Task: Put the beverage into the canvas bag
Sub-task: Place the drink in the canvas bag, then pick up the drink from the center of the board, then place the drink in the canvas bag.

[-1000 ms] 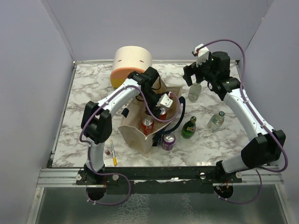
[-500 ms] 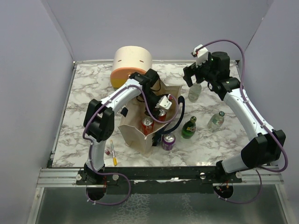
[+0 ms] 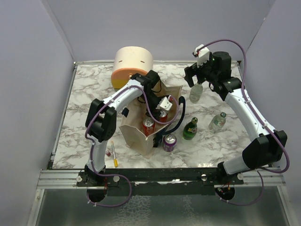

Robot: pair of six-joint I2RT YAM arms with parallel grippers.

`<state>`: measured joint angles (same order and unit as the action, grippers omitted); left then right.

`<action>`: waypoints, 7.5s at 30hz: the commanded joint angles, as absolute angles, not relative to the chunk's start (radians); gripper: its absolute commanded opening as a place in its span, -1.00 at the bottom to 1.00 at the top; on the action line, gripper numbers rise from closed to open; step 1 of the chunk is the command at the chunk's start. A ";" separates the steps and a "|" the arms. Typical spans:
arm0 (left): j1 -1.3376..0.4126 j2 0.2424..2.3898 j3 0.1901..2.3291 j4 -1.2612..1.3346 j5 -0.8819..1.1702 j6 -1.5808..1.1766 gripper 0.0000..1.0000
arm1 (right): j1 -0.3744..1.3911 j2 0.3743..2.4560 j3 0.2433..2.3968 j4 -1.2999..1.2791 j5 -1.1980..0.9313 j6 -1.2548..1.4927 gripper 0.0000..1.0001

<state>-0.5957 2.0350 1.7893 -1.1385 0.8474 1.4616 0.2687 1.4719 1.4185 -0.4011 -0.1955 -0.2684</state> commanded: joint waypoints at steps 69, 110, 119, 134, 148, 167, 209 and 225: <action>-0.604 1.899 1.825 -1.229 0.837 1.408 0.98 | 0.266 1.216 1.383 -0.802 -0.442 -0.465 0.99; -0.365 1.551 1.737 -0.603 0.704 0.396 0.97 | 0.272 1.255 1.103 -0.967 -0.645 -0.552 0.03; -0.344 1.562 1.728 -0.586 0.658 0.387 0.97 | 0.272 1.231 1.112 -0.961 -0.585 -0.530 -0.65; -0.281 1.653 1.800 -0.712 0.762 0.199 0.95 | 0.272 1.164 1.500 -0.971 -0.419 -0.362 -0.98; -0.262 1.668 1.757 -0.729 0.799 0.122 0.85 | 0.279 1.444 2.205 -1.063 -0.513 -0.260 -0.98; -0.241 1.557 1.611 -0.762 0.774 0.115 0.58 | 0.656 1.687 2.458 -1.010 -0.475 -0.286 -0.98; -0.075 1.544 1.582 -0.447 0.817 -0.145 0.52 | 0.689 1.803 2.014 -0.685 -0.708 -0.430 -0.98; -0.075 1.516 1.555 -0.444 0.810 -0.121 0.51 | 0.688 1.770 1.869 -0.630 -0.690 -0.500 -0.98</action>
